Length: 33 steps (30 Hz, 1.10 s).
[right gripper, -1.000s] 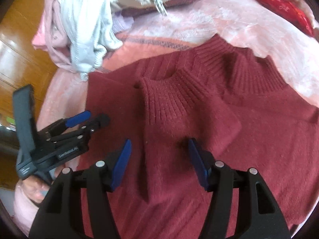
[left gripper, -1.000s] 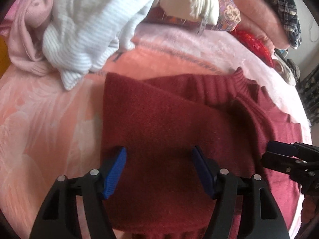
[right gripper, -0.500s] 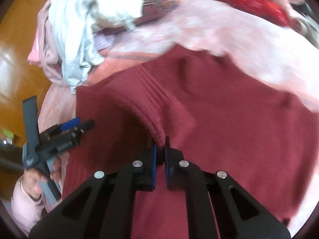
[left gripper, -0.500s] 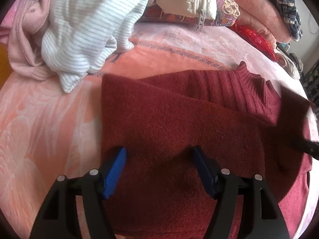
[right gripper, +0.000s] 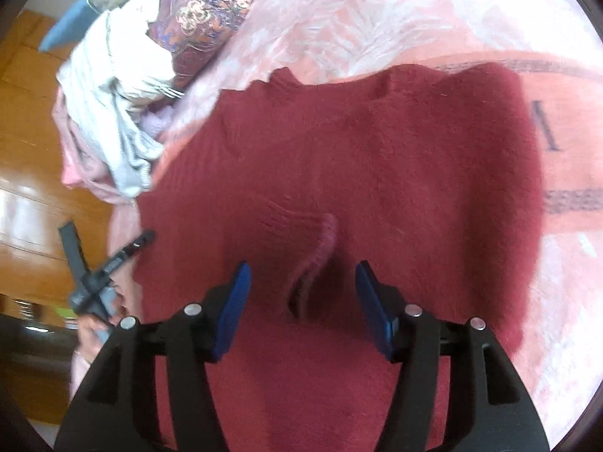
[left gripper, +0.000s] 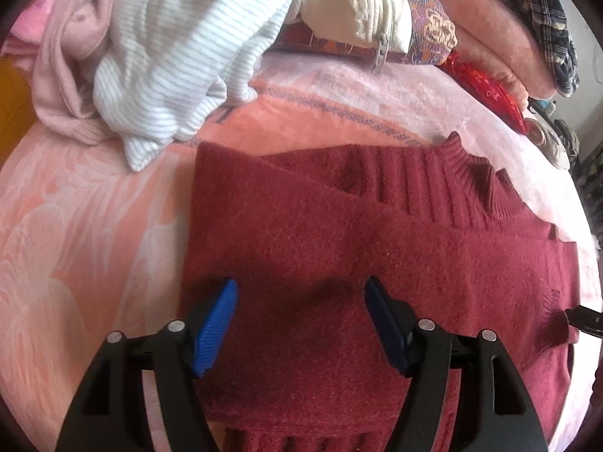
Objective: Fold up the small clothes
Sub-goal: 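Grasp the folded cuff with the right gripper, reposition it, and release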
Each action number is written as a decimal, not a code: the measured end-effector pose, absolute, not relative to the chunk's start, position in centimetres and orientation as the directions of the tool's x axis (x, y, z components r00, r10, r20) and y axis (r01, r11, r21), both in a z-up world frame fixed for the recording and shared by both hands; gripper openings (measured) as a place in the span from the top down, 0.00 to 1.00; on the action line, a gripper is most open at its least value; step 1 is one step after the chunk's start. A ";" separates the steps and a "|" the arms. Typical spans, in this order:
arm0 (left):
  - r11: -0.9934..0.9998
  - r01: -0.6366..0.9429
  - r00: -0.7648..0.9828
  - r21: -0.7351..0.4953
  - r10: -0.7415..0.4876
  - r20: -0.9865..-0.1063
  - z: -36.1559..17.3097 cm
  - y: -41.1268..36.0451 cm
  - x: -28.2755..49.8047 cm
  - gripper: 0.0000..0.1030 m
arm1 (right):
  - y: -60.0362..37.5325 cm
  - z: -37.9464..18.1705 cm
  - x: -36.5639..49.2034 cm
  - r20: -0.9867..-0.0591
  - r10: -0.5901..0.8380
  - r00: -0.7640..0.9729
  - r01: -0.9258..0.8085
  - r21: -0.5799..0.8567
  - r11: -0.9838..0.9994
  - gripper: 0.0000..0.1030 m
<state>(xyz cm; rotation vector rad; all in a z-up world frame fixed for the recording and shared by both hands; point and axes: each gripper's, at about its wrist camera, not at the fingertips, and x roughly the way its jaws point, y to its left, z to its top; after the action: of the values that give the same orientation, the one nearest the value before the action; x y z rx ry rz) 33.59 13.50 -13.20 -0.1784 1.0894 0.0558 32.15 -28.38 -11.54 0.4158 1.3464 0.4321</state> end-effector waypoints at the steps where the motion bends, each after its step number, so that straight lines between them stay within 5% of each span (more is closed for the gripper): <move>1: 0.986 -0.133 0.473 -0.105 -0.030 -0.880 -12.9 13.3 33.6 0.31 | -27.8 -11.6 32.3 -0.839 0.517 0.171 -0.069 0.513 0.855 0.45; 4: 0.991 -0.116 0.488 -0.067 -0.002 -0.873 -12.5 13.0 33.6 0.29 | -26.0 -12.3 32.8 -0.867 0.480 0.131 -0.096 0.471 0.877 0.49; 7: 0.991 -0.127 0.497 -0.050 0.020 -0.867 -12.2 13.4 33.7 0.29 | -24.3 -12.8 32.8 -0.884 0.448 0.133 -0.135 0.432 0.892 0.85; 9: 0.988 -0.143 0.501 -0.055 0.025 -0.865 -12.0 14.2 33.8 0.29 | -23.9 -11.9 32.7 -0.885 0.438 0.158 -0.159 0.415 0.896 0.90; 16: 0.969 -0.225 0.569 -0.105 0.043 -0.821 -9.1 18.4 34.1 0.28 | -27.1 -5.5 32.4 -0.852 0.393 0.345 -0.206 0.340 0.918 0.91; 23: 0.983 -0.150 0.478 -0.109 -0.025 -0.878 -12.9 15.7 34.8 0.28 | -30.3 -11.1 33.5 -0.916 0.299 0.268 -0.086 0.287 0.954 0.90; 33: 0.993 -0.111 0.432 -0.040 0.012 -0.902 -14.8 14.0 35.4 0.23 | -32.5 -11.5 33.5 -0.925 0.285 0.253 -0.046 0.283 0.958 0.90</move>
<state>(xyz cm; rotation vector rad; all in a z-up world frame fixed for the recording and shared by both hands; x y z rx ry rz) 35.43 13.98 -14.81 -0.0979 1.1219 0.0769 33.50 -32.45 -11.53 0.2143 1.2984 0.2272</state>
